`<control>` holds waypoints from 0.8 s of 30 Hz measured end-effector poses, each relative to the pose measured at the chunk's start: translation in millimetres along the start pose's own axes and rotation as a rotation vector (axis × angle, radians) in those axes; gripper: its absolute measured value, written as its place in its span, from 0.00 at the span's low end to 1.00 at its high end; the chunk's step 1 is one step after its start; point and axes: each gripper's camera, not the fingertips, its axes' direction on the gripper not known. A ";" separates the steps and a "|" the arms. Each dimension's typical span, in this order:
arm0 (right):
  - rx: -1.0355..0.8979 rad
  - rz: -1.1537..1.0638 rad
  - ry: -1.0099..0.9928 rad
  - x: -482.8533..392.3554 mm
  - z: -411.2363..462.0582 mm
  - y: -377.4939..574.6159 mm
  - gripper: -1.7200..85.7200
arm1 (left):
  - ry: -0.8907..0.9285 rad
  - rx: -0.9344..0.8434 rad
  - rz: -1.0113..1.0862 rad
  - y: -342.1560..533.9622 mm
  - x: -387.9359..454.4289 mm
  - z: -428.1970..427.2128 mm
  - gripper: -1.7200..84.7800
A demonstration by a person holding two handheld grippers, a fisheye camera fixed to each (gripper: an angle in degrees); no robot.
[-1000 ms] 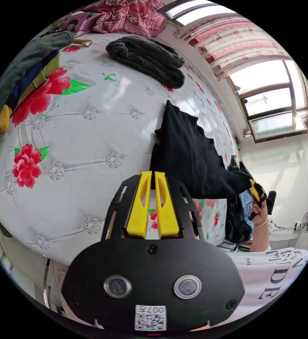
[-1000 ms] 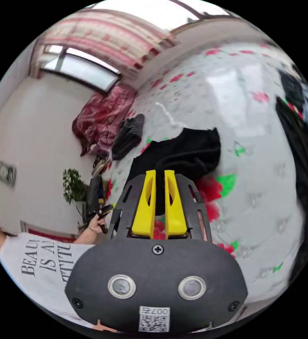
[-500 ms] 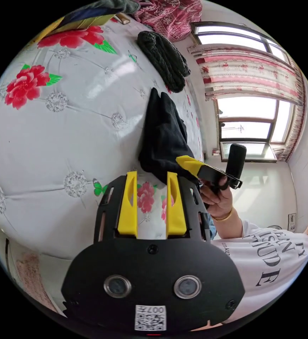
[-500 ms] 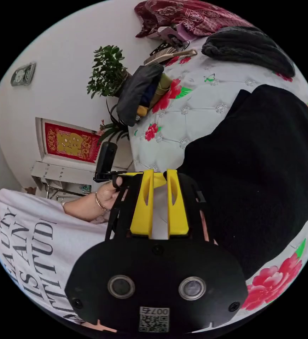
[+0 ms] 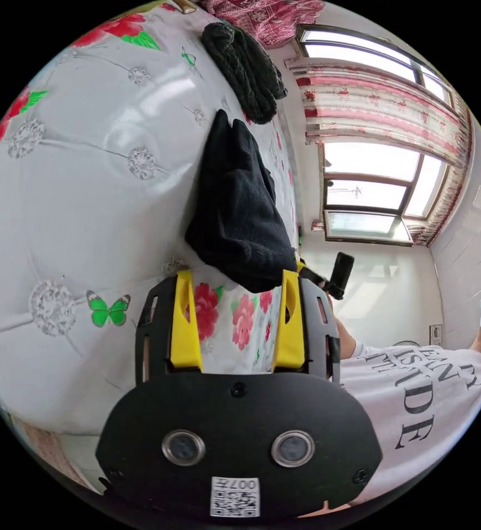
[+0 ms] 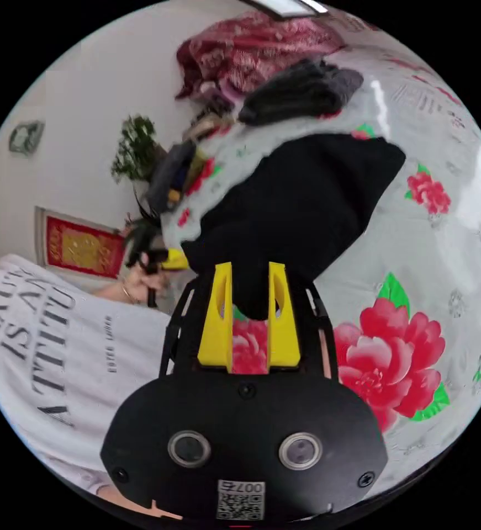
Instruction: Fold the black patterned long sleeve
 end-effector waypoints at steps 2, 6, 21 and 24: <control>0.026 -0.025 0.100 0.2 33.3 27.1 0.12 | 0.013 -0.006 -0.003 -6.2 2.3 8.4 0.26; 0.029 0.056 0.018 26.0 12.4 11.5 0.13 | -0.003 -0.021 -0.008 -18.1 7.8 16.3 0.23; 0.256 0.527 -0.192 226.2 0.7 -71.1 0.11 | 0.008 0.016 0.030 -29.8 56.1 4.1 0.07; 0.266 0.436 -0.234 198.0 -9.2 -89.7 0.09 | 0.013 0.067 0.082 -40.8 92.4 -26.8 0.07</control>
